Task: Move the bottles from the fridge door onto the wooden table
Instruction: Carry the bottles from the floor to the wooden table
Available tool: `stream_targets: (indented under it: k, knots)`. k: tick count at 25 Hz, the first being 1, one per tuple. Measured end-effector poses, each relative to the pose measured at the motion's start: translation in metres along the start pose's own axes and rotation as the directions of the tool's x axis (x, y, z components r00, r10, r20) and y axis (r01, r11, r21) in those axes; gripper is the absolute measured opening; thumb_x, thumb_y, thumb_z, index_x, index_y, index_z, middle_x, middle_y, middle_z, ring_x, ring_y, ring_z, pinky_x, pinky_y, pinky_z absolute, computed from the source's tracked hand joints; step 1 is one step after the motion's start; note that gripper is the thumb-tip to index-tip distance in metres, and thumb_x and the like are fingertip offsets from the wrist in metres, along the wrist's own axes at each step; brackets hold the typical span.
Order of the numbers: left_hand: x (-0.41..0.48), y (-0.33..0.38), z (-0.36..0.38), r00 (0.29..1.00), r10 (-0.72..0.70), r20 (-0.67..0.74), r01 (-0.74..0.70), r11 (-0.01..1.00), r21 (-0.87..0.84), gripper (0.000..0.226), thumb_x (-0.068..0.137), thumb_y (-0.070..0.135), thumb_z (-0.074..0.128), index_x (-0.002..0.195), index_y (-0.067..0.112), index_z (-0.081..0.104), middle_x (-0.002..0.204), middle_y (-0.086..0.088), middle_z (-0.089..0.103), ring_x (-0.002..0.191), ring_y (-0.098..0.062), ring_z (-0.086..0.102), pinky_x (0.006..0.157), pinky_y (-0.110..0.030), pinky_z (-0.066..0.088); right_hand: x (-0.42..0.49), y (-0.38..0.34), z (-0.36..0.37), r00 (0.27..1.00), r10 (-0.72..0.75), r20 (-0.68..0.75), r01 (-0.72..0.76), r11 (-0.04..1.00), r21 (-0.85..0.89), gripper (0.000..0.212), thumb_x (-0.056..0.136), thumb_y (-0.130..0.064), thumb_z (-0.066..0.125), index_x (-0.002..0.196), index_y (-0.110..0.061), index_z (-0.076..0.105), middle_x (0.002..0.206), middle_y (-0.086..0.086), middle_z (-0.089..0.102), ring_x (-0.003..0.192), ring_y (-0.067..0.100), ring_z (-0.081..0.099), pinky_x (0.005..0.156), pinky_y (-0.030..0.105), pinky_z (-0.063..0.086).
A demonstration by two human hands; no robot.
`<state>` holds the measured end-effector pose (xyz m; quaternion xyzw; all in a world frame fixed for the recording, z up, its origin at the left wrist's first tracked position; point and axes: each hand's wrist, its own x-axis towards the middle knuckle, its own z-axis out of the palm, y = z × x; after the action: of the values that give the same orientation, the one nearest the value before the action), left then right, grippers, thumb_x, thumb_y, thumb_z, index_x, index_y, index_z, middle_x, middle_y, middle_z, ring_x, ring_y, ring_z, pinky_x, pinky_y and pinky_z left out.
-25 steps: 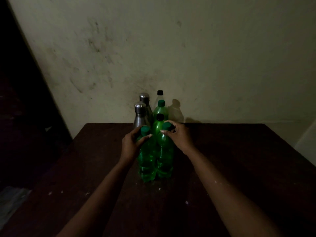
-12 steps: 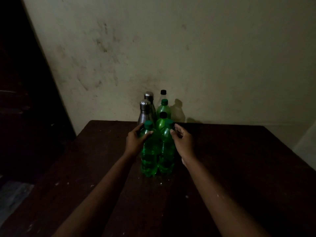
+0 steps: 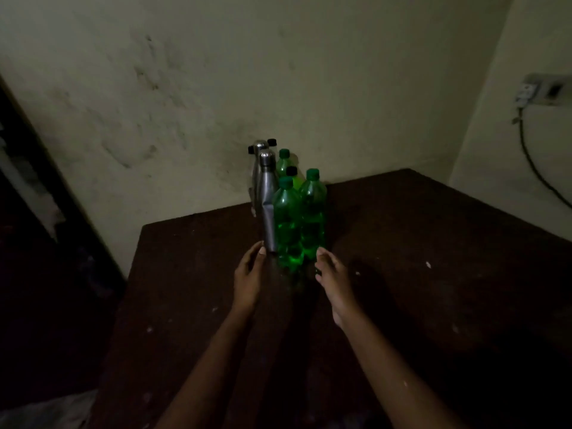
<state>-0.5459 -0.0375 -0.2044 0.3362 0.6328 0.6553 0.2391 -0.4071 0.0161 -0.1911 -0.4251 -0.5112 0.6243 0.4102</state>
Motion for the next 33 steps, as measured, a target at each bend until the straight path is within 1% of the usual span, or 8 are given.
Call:
stream_targets:
  k: [4,8,11,15,21,27,30,33]
  knots:
    - [-0.081,-0.01,-0.048,0.969,-0.137,0.207,0.154,0.986,-0.071,0.037,0.093,0.027,0.047,0.13,0.021,0.05,0.138,0.002,0.049,0.127,-0.009,0.043,0.111,-0.029,0.031,-0.1,0.027,0.01,0.993,0.066,-0.101,-0.063,0.997,0.034,0.042,0.094,-0.032,0.044,0.134,-0.017,0.044,0.142,0.002,0.046,0.13,0.02,0.044,0.112,0.041,0.035]
    - [-0.16,-0.015,-0.081,0.947,-0.168,0.273,0.198,0.976,-0.088,0.03,0.093,0.034,0.046,0.122,0.031,0.055,0.141,0.001,0.048,0.131,-0.013,0.042,0.114,-0.036,0.029,-0.192,0.047,0.008,0.982,0.106,-0.158,-0.1,0.994,0.044,0.044,0.094,-0.038,0.042,0.135,-0.021,0.043,0.144,-0.002,0.043,0.131,0.017,0.042,0.112,0.038,0.033]
    - [-0.229,-0.019,-0.108,0.908,-0.239,0.345,0.284,0.955,-0.084,0.046,0.081,0.057,0.052,0.123,0.036,0.056,0.14,0.009,0.048,0.129,-0.012,0.043,0.113,-0.042,0.031,-0.269,0.063,0.007,0.977,0.139,-0.161,-0.128,0.989,0.077,0.043,0.095,-0.036,0.042,0.135,-0.02,0.042,0.143,-0.003,0.043,0.131,0.017,0.042,0.103,0.03,0.036]
    - [-0.35,-0.021,-0.151,0.879,-0.292,0.377,0.341,0.938,-0.068,0.044,0.092,0.043,0.044,0.133,0.027,0.047,0.142,0.007,0.044,0.13,-0.012,0.041,0.113,-0.041,0.032,-0.394,0.1,0.003,0.968,0.161,-0.194,-0.142,0.984,0.105,0.041,0.095,-0.035,0.041,0.134,-0.021,0.043,0.143,-0.001,0.043,0.13,0.017,0.042,0.097,0.027,0.035]
    - [-0.512,-0.029,-0.204,0.802,-0.353,0.481,0.419,0.907,-0.034,0.044,0.093,0.038,0.044,0.134,0.023,0.044,0.144,0.006,0.041,0.132,-0.01,0.037,0.116,-0.035,0.025,-0.582,0.138,-0.025,0.939,0.245,-0.242,-0.217,0.967,0.137,0.046,0.095,-0.039,0.04,0.138,-0.023,0.038,0.148,-0.003,0.037,0.135,0.016,0.038,0.103,0.03,0.033]
    - [-0.667,-0.025,-0.236,0.754,-0.409,0.513,0.485,0.874,-0.016,0.038,0.094,0.024,0.045,0.129,0.012,0.05,0.136,0.001,0.048,0.125,-0.012,0.044,0.111,-0.031,0.03,-0.744,0.183,-0.055,0.857,0.272,-0.438,-0.213,0.96,0.18,0.048,0.093,-0.043,0.043,0.137,-0.025,0.041,0.142,-0.005,0.043,0.127,0.012,0.043,0.1,0.027,0.035]
    - [-0.751,-0.022,-0.256,0.709,-0.393,0.586,0.482,0.876,0.004,0.04,0.096,0.023,0.042,0.132,0.008,0.047,0.128,0.004,0.047,0.121,-0.01,0.043,0.105,-0.025,0.031,-0.824,0.216,-0.067,0.82,0.252,-0.514,-0.207,0.968,0.144,0.053,0.09,-0.05,0.042,0.137,-0.025,0.041,0.146,-0.006,0.04,0.132,0.014,0.039,0.113,0.033,0.029]
    - [-0.829,-0.027,-0.273,0.636,-0.444,0.631,0.542,0.839,0.045,0.042,0.095,0.026,0.043,0.133,0.009,0.046,0.138,-0.002,0.047,0.128,-0.017,0.043,0.113,-0.033,0.029,-0.899,0.236,-0.077,0.783,0.315,-0.536,-0.281,0.948,0.146,0.057,0.088,-0.056,0.04,0.139,-0.028,0.038,0.149,-0.005,0.037,0.135,0.017,0.037,0.116,0.039,0.026]
